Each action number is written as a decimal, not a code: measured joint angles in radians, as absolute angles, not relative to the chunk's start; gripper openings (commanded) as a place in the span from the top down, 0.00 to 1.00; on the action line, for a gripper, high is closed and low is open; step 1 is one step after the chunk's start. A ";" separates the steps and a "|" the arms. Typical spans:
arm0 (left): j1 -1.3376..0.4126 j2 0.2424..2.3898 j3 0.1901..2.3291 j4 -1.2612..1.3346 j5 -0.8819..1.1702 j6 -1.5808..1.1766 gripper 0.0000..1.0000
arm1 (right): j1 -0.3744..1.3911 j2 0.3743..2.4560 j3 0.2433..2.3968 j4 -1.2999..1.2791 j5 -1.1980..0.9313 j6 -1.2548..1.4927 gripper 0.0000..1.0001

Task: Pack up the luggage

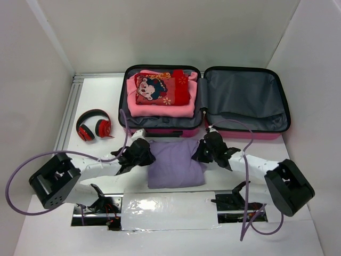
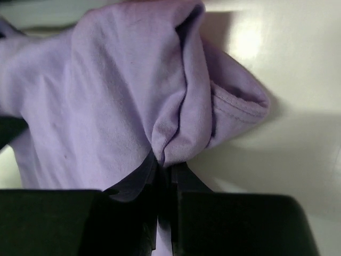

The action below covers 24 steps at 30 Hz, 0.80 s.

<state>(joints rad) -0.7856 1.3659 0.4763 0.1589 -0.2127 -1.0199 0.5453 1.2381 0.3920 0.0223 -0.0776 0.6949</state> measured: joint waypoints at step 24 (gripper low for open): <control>-0.509 1.175 1.203 -0.294 -0.274 -0.632 1.00 | 0.489 1.341 1.338 -0.441 -0.061 0.547 1.00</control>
<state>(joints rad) -0.5087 1.1751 1.2034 -0.2935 -0.2741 -0.6315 0.4892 1.3407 1.3376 -0.4412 -0.0608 0.5472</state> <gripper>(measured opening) 0.083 0.153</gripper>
